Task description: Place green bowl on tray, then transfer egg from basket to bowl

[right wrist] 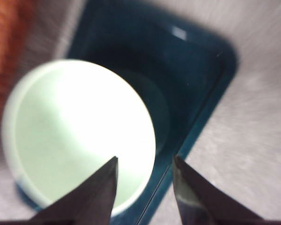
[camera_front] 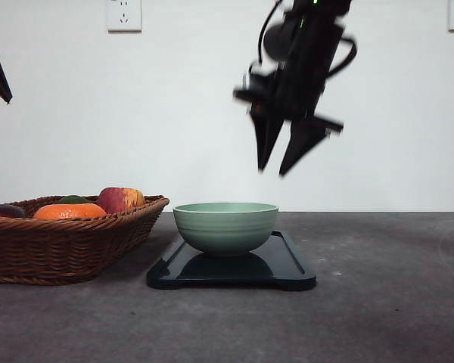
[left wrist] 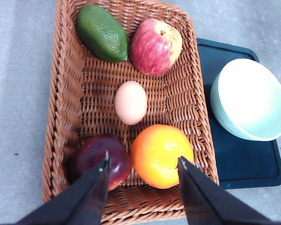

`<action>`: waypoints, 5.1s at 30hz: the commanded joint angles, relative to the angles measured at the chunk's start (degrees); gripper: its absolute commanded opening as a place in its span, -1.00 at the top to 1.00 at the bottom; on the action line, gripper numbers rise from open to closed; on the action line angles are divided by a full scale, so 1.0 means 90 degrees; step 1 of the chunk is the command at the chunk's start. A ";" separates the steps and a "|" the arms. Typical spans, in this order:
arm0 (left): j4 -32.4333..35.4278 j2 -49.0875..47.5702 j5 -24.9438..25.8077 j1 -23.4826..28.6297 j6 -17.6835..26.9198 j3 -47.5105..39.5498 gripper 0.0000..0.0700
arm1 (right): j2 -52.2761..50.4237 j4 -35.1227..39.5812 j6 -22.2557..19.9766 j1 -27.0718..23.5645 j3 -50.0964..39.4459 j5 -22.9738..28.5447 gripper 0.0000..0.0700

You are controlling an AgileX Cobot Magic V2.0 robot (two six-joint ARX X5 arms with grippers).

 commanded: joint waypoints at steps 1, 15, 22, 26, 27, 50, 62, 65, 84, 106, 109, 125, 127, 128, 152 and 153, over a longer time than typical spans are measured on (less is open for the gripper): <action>0.0064 0.0058 0.0014 -0.0002 0.0090 0.0129 0.20 | -0.0174 0.0219 0.0010 0.0099 -0.0041 0.0017 0.36; -0.0053 0.0058 0.0014 -0.0002 0.0238 0.0129 0.20 | -0.2844 0.2965 0.0015 0.0228 -0.3895 0.0024 0.36; -0.0062 0.0058 0.0015 -0.0002 0.0238 0.0129 0.20 | -0.4291 0.4069 0.0015 0.0228 -0.5807 0.0030 0.36; -0.0076 0.0058 0.0015 -0.0002 0.0238 0.0129 0.20 | -0.5159 0.4492 0.0019 0.0228 -0.6832 0.0038 0.36; -0.0080 0.0058 0.0015 -0.0003 0.0238 0.0129 0.20 | -0.5387 0.4561 0.0022 0.0228 -0.7084 0.0052 0.36; -0.0007 0.0699 0.0014 -0.0531 0.0395 0.0516 0.19 | -1.0216 0.3634 0.0189 0.0228 -0.9745 0.1370 0.36; -0.0663 0.2856 -0.0115 -0.0760 0.0702 0.2419 -0.11 | -1.0462 0.3591 0.0240 0.0228 -0.9745 0.1318 0.36; -0.0811 0.3412 -0.0317 -0.0763 0.0761 0.2841 -0.11 | -1.0462 0.3580 0.0240 0.0228 -0.9745 0.1321 0.36; -0.0592 0.5131 -0.0833 -0.0789 0.0826 0.3179 -0.10 | -1.0457 0.3618 0.0231 0.0228 -0.9745 0.1369 0.36; -0.0429 0.5558 -0.0831 -0.0792 0.0826 0.3179 -0.11 | -1.0457 0.3737 0.0231 0.0228 -0.9745 0.1661 0.36; -0.0443 0.5582 -0.0828 -0.0795 0.0826 0.3179 -0.10 | -1.0457 0.3768 0.0231 0.0228 -0.9745 0.1658 0.36; -0.0650 0.5582 -0.0828 -0.0797 0.0826 0.3185 0.38 | -1.0457 0.3864 0.0232 0.0228 -0.9745 0.1656 0.36; -0.0738 0.5573 -0.0828 -0.0797 0.0826 0.3219 0.38 | -1.0457 0.3866 0.0231 0.0228 -0.9745 0.1656 0.36; -0.0765 0.5559 -0.0828 -0.0796 0.0826 0.3236 0.38 | -1.0457 0.3866 0.0231 0.0228 -0.9745 0.1656 0.36; -0.0222 0.4233 0.0340 -0.1055 0.0421 0.3320 0.39 | -1.0457 0.3866 0.0231 0.0228 -0.9745 0.1653 0.36; -0.0137 0.4233 0.0508 -0.1119 0.0355 0.3320 0.39 | -1.0457 0.3866 0.0231 0.0228 -0.9745 0.1653 0.36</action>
